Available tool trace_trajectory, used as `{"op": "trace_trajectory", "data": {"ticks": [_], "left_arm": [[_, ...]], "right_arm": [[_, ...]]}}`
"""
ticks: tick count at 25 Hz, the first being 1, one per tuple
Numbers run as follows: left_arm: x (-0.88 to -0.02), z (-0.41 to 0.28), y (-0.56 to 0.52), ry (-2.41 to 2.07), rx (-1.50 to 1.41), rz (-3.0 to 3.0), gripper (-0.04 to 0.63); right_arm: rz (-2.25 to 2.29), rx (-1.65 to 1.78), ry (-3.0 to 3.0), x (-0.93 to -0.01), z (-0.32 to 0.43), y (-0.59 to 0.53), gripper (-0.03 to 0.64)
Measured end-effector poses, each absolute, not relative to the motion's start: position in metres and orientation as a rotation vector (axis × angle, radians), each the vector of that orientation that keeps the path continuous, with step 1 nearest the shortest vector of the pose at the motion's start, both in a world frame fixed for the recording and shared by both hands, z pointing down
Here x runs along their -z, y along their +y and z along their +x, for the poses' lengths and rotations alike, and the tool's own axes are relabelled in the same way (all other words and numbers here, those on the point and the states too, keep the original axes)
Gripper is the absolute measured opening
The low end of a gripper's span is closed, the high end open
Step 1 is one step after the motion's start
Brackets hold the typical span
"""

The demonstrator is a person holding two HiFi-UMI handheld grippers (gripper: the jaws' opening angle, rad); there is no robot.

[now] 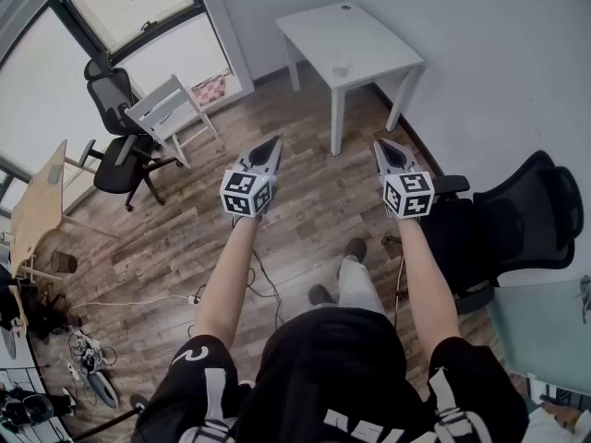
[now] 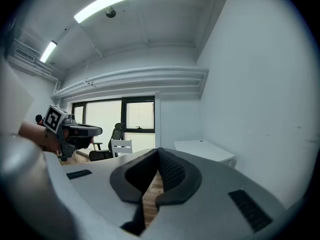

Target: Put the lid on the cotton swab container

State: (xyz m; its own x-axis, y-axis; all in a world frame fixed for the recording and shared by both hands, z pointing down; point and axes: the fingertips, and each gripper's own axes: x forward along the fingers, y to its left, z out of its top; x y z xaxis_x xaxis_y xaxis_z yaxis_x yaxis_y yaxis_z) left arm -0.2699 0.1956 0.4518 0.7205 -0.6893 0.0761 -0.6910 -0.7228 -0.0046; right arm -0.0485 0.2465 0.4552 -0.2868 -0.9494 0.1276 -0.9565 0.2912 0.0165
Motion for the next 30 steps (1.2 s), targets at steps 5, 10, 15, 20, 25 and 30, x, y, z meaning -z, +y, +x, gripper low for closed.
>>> {"op": "trace_trajectory", "data": {"ticks": [5, 10, 15, 20, 25, 30], "left_arm": [[-0.454, -0.271, 0.189, -1.156, -0.114, 2.896, 0.025], [-0.455, -0.27, 0.182, -1.149, -0.12, 2.898, 0.025], [-0.456, -0.262, 0.17, -1.155, -0.122, 2.902, 0.025], [-0.457, -0.253, 0.15, -1.162, -0.137, 2.907, 0.025], [-0.459, -0.241, 0.113, -1.181, -0.147, 2.903, 0.025], [-0.462, -0.23, 0.074, -1.194, -0.161, 2.887, 0.025]], "right_arm": [[1.823, -0.085, -2.423, -0.457, -0.05, 0.239, 0.014], [1.819, -0.081, -2.417, -0.458, -0.052, 0.234, 0.014], [1.814, -0.078, -2.422, -0.46, -0.044, 0.222, 0.014], [1.819, -0.082, -2.435, -0.458, -0.035, 0.201, 0.014], [1.81, -0.075, -2.45, -0.455, -0.022, 0.165, 0.014], [1.798, -0.089, -2.461, -0.457, -0.008, 0.12, 0.014]]}}
